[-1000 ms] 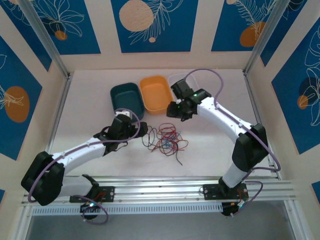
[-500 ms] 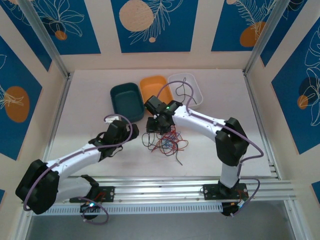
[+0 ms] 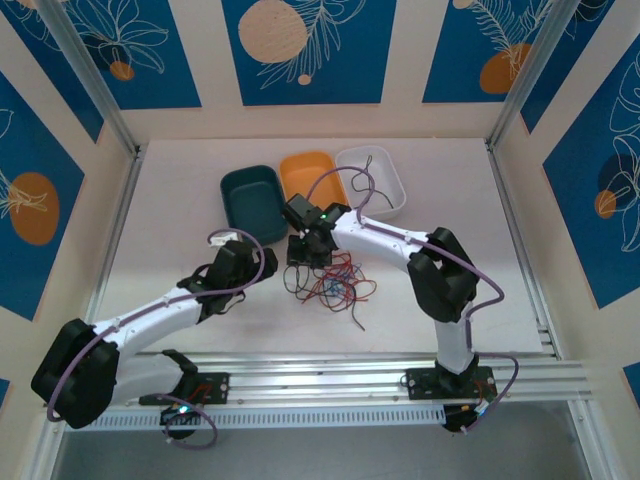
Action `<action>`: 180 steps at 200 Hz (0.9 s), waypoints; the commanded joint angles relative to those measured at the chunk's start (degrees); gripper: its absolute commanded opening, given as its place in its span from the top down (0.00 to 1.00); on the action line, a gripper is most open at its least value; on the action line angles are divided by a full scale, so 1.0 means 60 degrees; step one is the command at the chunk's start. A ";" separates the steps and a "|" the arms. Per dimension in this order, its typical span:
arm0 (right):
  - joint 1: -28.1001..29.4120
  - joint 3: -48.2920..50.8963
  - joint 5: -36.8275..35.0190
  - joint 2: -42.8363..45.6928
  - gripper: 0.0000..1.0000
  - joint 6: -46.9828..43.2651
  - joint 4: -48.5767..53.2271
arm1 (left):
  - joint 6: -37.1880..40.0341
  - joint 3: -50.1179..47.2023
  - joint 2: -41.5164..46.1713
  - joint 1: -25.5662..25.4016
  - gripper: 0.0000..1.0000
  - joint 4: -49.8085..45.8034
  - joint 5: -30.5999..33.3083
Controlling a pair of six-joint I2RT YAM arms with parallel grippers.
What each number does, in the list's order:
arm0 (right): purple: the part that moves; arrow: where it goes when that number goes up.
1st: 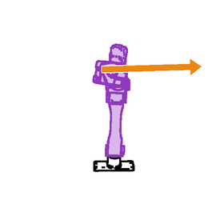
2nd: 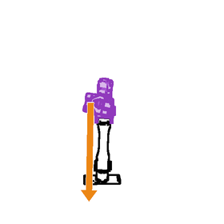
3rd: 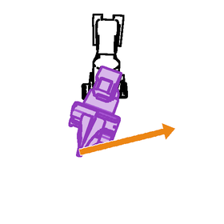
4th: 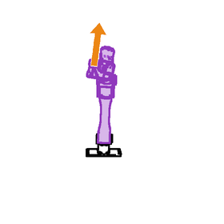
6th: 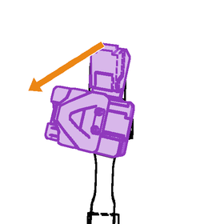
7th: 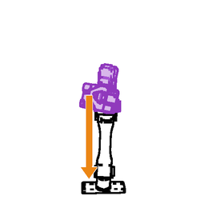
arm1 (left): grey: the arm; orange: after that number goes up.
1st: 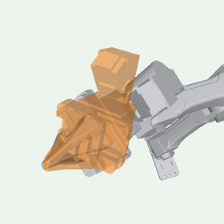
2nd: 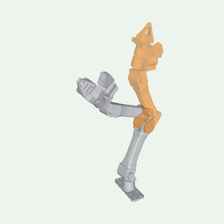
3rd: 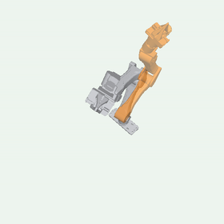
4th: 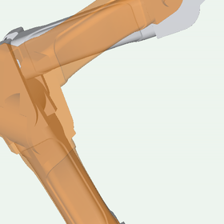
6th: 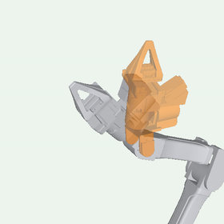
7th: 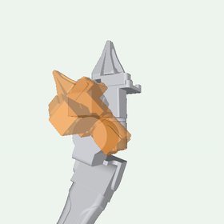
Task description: Untangle the cables
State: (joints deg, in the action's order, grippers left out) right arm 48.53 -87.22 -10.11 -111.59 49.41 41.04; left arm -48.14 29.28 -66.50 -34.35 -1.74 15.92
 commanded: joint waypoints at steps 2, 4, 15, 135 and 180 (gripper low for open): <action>0.0077 -0.0453 0.0302 -0.0150 0.62 -0.0031 -0.0144 | -0.0053 -0.0105 -0.0079 0.0114 0.00 0.0158 -0.0120; 0.0083 -0.0453 0.0295 -0.0151 0.63 -0.0039 -0.0156 | -0.0053 -0.0108 -0.0068 0.0114 0.00 0.0158 -0.0127; 0.0114 -0.0514 0.0269 -0.0187 0.68 -0.0052 -0.0147 | -0.0058 -0.0117 -0.0066 0.0101 0.00 0.0159 -0.0124; 0.0129 -0.0092 0.0293 0.1424 1.00 -0.0436 -0.0028 | 0.1274 0.0067 -0.0726 0.0118 0.00 0.1714 -0.2258; 0.0274 0.0399 0.0098 0.2975 1.00 -0.1057 -0.0499 | 0.1515 0.0187 -0.1172 0.0116 0.00 0.2345 -0.3250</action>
State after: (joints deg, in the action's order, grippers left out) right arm 49.25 -86.30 -9.61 -99.85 46.06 39.81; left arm -41.01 29.30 -72.34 -34.24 8.19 1.50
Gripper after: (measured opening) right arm 0.050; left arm 0.998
